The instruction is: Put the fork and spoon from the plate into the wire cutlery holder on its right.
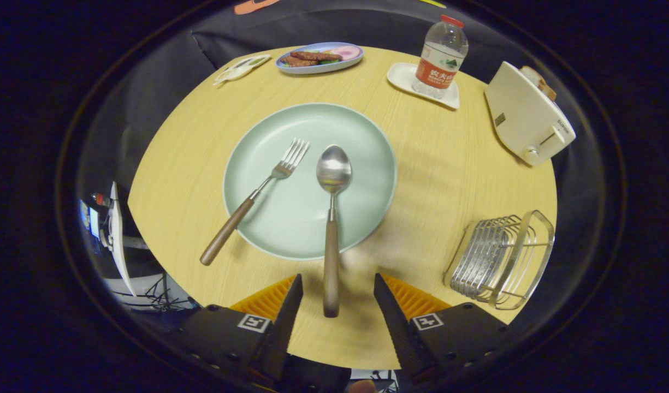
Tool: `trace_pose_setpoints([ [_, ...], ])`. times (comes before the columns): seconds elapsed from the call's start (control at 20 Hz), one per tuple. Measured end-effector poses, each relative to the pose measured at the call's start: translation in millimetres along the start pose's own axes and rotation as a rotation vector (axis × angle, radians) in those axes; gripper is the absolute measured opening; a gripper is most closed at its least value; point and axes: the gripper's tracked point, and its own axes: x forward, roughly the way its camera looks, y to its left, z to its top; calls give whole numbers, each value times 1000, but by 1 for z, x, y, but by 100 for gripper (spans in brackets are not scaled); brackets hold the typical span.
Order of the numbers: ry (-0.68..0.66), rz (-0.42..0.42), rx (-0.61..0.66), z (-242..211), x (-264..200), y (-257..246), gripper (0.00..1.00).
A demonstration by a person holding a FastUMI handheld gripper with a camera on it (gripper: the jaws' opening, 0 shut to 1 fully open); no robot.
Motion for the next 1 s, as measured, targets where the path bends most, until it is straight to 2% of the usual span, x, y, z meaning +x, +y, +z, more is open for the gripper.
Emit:
trace_pose_setpoints([
  [0.15,29,-2,-15,2,14,1,75],
  [0.3,85,5,-6,-1,25,3,48],
  [0.35,93,6,-4,-1,24,3,36],
  [0.4,99,8,0,-3,24,4,16],
  [0.5,99,15,5,-3,22,5,14],
  [0.55,102,33,21,-2,16,7,5],
  [0.7,71,82,81,4,-1,13,1],
  [1.0,-6,146,111,10,-58,19,1],
])
